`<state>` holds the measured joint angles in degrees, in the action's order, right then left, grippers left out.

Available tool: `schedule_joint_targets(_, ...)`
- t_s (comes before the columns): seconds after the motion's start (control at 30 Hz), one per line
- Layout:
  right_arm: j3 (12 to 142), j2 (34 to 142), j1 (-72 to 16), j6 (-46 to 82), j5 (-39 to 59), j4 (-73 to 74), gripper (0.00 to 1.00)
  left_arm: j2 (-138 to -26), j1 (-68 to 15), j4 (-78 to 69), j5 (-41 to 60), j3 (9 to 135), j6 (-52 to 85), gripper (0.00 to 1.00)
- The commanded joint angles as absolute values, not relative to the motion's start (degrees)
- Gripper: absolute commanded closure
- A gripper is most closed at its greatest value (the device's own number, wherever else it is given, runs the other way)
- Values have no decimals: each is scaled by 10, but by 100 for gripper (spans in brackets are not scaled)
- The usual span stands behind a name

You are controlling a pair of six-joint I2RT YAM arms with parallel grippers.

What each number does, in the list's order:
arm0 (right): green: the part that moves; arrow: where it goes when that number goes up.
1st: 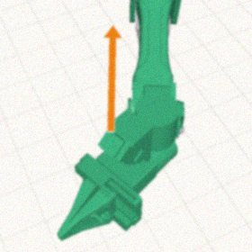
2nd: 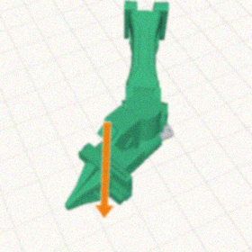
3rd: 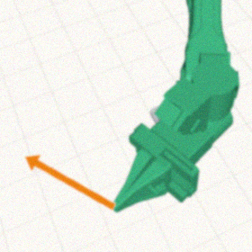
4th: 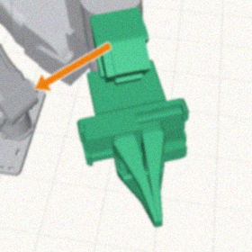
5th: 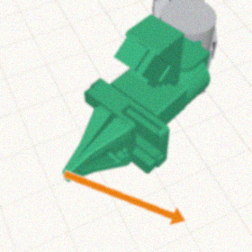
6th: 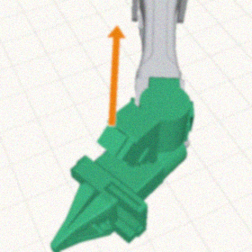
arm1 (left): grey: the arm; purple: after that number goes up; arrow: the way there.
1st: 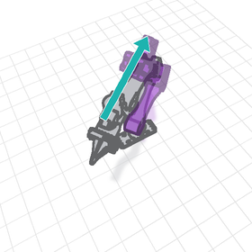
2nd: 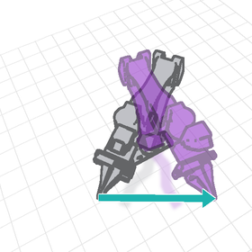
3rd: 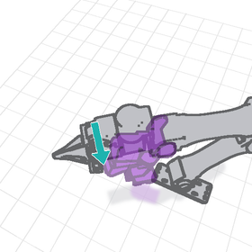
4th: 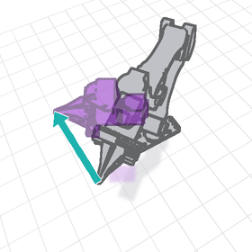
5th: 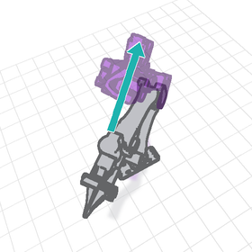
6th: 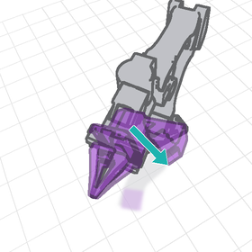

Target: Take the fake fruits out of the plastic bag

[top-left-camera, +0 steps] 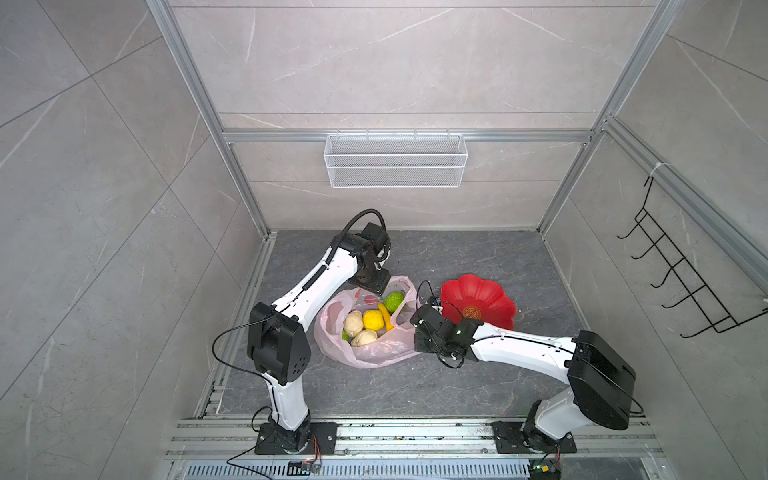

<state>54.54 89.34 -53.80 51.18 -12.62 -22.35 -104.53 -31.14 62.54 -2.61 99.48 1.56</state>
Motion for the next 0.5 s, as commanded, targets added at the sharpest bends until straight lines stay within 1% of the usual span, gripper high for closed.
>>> schedule_joint_targets(0.0,534,875,-530,509,-132,-219,84,-1013,-311,632,-44,954,19,60)
schedule_joint_targets(0.07,534,877,-526,506,-132,-219,84,-992,-311,620,-41,920,36,71)
schedule_joint_targets(0.17,536,884,-520,494,-127,-215,84,-951,-311,597,-36,867,61,80)
schedule_joint_targets(0.33,537,903,-512,456,-131,-215,84,-888,-311,582,-49,794,108,85)
schedule_joint_targets(0.47,536,918,-498,424,-129,-214,85,-832,-311,571,-70,739,153,86)
